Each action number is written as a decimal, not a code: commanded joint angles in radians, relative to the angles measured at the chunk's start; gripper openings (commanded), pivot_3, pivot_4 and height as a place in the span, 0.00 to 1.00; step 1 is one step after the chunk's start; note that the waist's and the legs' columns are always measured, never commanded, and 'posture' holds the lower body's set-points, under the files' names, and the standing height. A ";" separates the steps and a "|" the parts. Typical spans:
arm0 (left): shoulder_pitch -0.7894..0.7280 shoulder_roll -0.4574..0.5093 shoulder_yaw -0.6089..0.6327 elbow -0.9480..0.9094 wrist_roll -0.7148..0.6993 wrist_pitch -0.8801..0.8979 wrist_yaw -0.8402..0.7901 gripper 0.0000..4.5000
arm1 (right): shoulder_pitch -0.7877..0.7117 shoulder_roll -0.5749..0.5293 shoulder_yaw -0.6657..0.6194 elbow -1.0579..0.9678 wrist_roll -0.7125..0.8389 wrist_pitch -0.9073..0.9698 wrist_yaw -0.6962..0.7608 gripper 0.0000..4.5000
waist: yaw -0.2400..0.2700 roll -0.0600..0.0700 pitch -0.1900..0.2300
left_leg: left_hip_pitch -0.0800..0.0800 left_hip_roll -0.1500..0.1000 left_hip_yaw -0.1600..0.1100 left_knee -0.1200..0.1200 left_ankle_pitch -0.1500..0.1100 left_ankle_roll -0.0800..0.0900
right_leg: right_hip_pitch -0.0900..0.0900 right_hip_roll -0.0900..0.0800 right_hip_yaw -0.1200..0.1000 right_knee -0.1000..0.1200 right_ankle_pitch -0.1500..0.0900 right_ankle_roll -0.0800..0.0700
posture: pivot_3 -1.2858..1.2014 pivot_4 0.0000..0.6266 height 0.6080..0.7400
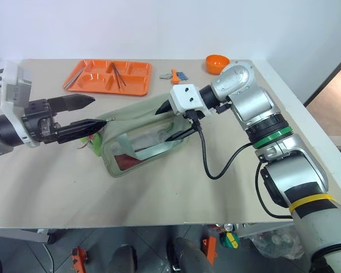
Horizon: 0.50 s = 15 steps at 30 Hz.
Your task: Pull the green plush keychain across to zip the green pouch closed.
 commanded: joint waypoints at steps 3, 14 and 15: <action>-0.025 0.003 -0.002 -0.013 -0.014 -0.010 -0.010 1.00 | -0.016 -0.009 -0.010 0.014 -0.042 -0.046 0.005 0.35 | 0.000 0.000 0.000 | 0.000 0.000 -0.001 0.000 0.000 0.000 | 0.000 0.000 -0.001 0.000 0.000 0.000 | 0.52 0.24 1.00; -0.021 -0.016 -0.013 -0.002 -0.003 -0.016 -0.008 1.00 | -0.012 -0.023 -0.032 0.028 -0.088 -0.038 -0.064 0.01 | 0.000 0.000 0.000 | 0.000 0.000 -0.002 0.000 0.001 -0.001 | 0.000 0.000 -0.001 0.000 0.000 0.000 | 0.52 0.24 1.00; -0.014 -0.019 -0.010 -0.008 -0.007 -0.014 -0.006 1.00 | -0.017 -0.029 -0.039 0.029 -0.101 -0.017 -0.099 0.01 | 0.000 0.000 0.000 | 0.000 0.000 -0.002 0.000 0.001 -0.001 | 0.001 0.000 -0.001 0.000 0.000 0.000 | 0.52 0.24 1.00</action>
